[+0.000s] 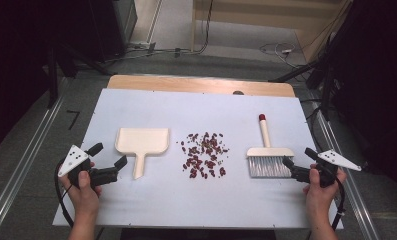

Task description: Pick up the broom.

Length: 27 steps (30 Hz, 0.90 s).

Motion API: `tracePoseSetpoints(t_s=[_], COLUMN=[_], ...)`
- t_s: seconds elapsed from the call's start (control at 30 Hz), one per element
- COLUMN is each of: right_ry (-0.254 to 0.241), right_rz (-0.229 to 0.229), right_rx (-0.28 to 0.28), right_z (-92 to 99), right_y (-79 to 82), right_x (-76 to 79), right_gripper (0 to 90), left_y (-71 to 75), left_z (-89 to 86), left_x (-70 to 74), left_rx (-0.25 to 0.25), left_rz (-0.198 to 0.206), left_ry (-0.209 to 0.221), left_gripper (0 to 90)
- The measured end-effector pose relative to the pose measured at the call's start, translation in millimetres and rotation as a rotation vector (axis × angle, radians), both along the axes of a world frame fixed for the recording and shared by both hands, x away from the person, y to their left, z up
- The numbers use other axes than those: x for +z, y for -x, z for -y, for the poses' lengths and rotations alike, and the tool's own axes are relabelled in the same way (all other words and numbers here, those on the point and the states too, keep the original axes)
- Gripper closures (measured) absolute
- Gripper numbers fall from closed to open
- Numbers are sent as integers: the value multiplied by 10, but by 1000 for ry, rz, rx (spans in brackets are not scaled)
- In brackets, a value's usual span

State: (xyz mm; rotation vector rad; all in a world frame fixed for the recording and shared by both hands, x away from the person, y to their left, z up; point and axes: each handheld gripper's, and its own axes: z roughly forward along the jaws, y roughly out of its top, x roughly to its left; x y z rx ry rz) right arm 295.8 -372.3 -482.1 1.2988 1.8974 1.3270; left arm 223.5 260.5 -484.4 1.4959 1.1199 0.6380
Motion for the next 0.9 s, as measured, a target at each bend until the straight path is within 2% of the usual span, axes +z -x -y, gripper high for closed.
tracePoseSetpoints(t_s=[0.03,0.13,0.27,0.3,0.37,0.4,0.47,0.5,0.67,0.77,0.83,0.9], right_ry=[8,1,27,35,30,39,34,47,112,94,95,109], right_rz=[0,-15,-24,-41,-41,-57,-73,-97,-128,-168,-209,-232], right_rx=[1,52,55,53,61,47,65,59,39,56,71,62], right_z=[-13,-57,-149,-190,-205,-225,-257,-282,-384,-419,-452,-500], right_y=[7,3,25,19,13,4,-17,-30,-108,-193,-269,-342], right_x=[28,92,176,229,259,292,358,395,511,538,554,574], right_gripper=[0,0,0,0,0,0,0,0,15,15,15,34], left_y=[-6,-10,-3,-1,1,2,0,1,0,0,4,2], left_z=[8,16,44,57,78,86,98,104,132,146,157,167], left_x=[1,8,21,22,22,21,18,19,24,25,27,30], left_rx=[1,-1,-5,-5,-12,-14,-21,-25,-36,-39,-41,-47], left_rz=[-2,-2,-4,-2,-7,-10,-12,-12,-12,-13,-14,-14], left_ry=[-5,-2,-5,-8,-18,-16,-10,-11,-19,-19,-15,-21], left_gripper=[0,0,0,0,0,0,0,0,0,0,0,0])
